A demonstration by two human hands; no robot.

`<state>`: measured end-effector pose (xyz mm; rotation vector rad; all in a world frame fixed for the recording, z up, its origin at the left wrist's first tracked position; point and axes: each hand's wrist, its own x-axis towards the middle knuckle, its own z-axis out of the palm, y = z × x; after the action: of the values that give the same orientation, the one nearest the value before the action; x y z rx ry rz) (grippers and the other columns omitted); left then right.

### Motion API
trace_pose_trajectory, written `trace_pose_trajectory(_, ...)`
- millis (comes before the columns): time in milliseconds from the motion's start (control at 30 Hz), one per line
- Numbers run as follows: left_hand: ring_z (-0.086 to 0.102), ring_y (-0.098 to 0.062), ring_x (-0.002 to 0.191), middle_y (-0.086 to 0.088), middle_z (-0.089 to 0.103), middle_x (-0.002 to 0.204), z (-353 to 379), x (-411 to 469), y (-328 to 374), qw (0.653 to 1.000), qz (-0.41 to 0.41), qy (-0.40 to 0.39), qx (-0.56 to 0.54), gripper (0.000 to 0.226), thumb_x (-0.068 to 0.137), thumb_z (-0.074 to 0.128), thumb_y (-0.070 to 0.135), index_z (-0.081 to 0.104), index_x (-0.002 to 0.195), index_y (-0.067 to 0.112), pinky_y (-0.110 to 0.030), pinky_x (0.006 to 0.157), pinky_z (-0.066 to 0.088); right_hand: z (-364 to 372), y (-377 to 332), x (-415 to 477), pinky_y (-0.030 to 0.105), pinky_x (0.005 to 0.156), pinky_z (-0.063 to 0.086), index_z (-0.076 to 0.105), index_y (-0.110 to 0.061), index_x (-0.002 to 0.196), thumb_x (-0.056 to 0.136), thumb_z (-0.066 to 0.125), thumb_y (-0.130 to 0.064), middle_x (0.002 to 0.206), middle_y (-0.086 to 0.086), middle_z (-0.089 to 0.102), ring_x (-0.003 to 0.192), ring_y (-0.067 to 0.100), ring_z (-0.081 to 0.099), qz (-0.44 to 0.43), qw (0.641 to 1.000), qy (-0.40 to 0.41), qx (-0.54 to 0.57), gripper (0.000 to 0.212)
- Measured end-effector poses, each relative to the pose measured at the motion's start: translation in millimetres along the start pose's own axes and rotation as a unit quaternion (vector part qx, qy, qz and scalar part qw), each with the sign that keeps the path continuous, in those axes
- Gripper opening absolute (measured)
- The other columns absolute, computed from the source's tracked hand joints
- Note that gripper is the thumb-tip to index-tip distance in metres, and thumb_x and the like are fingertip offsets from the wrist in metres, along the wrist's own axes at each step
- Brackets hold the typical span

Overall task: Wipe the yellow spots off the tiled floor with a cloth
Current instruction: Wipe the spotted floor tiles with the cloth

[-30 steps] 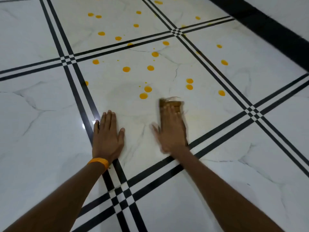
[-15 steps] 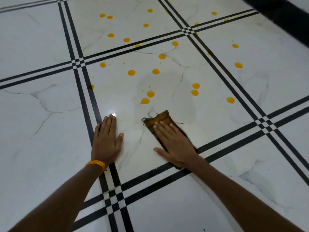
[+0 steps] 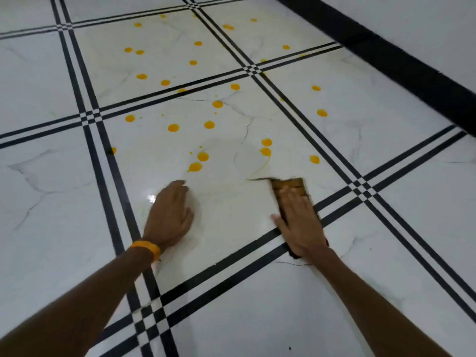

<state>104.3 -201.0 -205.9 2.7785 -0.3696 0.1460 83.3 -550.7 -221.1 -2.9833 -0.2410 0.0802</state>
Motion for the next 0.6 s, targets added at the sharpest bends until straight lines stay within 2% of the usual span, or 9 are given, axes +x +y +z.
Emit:
trace_pose_trajectory(67,0.040,-0.035,0.137,-0.021,0.044,0.148,23.0,18.7,33.0,0.999,0.045,-0.019,-0.021,0.059,0.090,0.043,0.033,0.049,0.136,-0.003,-0.041,0.116,0.027,-1.3,1.2,-1.0,0.042,0.128,0.005,0.011,-0.010,0.161,0.096,-0.003,-0.069,0.169,0.010,0.013,0.157,0.023,0.008,0.117,0.993,0.009,0.009,0.089)
trace_pose_trajectory(100,0.038,-0.034,0.140,-0.019,0.041,0.151,33.7,27.9,50.3,0.997,0.056,-0.033,-0.032,0.061,0.091,0.040,0.035,0.047,0.139,-0.002,-0.039,0.118,0.025,-0.9,-8.9,-2.7,0.043,0.128,0.006,0.011,-0.009,0.161,0.095,-0.003,-0.070,0.169,0.010,0.011,0.157,0.024,0.007,0.113,0.993,0.008,0.012,0.091)
trace_pose_trajectory(200,0.033,-0.032,0.145,-0.018,0.035,0.156,51.3,58.4,84.8,0.995,0.073,-0.048,-0.046,0.065,0.094,0.033,0.038,0.040,0.146,-0.001,-0.043,0.119,0.027,5.0,-19.3,-16.9,0.044,0.126,0.011,0.011,-0.013,0.162,0.100,0.012,-0.068,0.170,0.003,0.008,0.157,0.017,0.001,-0.062,0.998,-0.027,0.005,0.082)
trace_pose_trajectory(233,0.032,-0.033,0.145,-0.019,0.034,0.156,52.3,66.9,88.3,0.996,0.066,-0.050,-0.042,0.066,0.094,0.031,0.038,0.038,0.147,-0.001,-0.044,0.119,0.027,2.6,-7.9,-17.9,0.044,0.126,0.012,0.012,-0.016,0.162,0.102,0.014,-0.066,0.170,0.000,0.008,0.157,0.015,0.000,-0.091,0.995,-0.040,0.004,0.079)
trace_pose_trajectory(267,0.032,-0.034,0.145,-0.020,0.034,0.156,54.1,73.7,88.4,0.996,0.053,-0.054,-0.037,0.067,0.094,0.030,0.038,0.037,0.148,-0.002,-0.045,0.119,0.026,-0.5,7.7,-17.5,0.044,0.126,0.013,0.014,-0.018,0.162,0.102,0.014,-0.065,0.170,-0.001,0.011,0.157,0.015,0.004,-0.073,0.997,-0.034,0.012,0.077)
trace_pose_trajectory(367,0.028,-0.036,0.146,-0.023,0.031,0.156,60.5,85.7,78.9,0.998,0.027,-0.062,-0.019,0.074,0.093,0.025,0.043,0.033,0.148,-0.005,-0.047,0.120,0.021,-5.4,39.6,-16.1,0.042,0.127,0.009,0.018,-0.016,0.161,0.100,0.002,-0.064,0.167,-0.001,0.011,0.157,0.020,0.010,0.092,0.995,0.022,0.023,0.079)
trace_pose_trajectory(467,0.024,-0.031,0.148,-0.020,0.028,0.158,68.0,82.3,71.6,0.998,0.036,-0.054,-0.004,0.073,0.096,0.024,0.045,0.029,0.151,-0.003,-0.045,0.121,0.019,-2.5,30.3,-16.9,0.040,0.128,0.004,0.014,-0.019,0.161,0.099,-0.002,-0.065,0.167,-0.005,0.005,0.156,0.014,0.001,0.068,0.996,0.003,0.058,0.080)
trace_pose_trajectory(533,0.021,-0.028,0.150,-0.017,0.025,0.160,70.8,82.6,69.9,0.998,0.039,-0.045,0.003,0.073,0.096,0.024,0.046,0.026,0.152,-0.001,-0.043,0.123,0.017,-12.6,35.0,-12.2,0.041,0.128,0.009,0.022,-0.020,0.160,0.105,0.018,-0.056,0.167,-0.006,0.012,0.156,0.014,0.005,0.061,0.991,-0.009,0.121,0.066)
trace_pose_trajectory(600,0.018,-0.026,0.151,-0.016,0.022,0.161,70.5,83.7,69.5,0.998,0.037,-0.045,0.003,0.074,0.096,0.022,0.047,0.023,0.153,0.000,-0.040,0.123,0.013,-23.7,49.7,0.2,0.047,0.124,0.023,0.034,-0.014,0.156,0.103,0.047,-0.031,0.164,0.004,0.027,0.152,0.023,0.021,0.097,0.987,0.034,0.125,0.056)
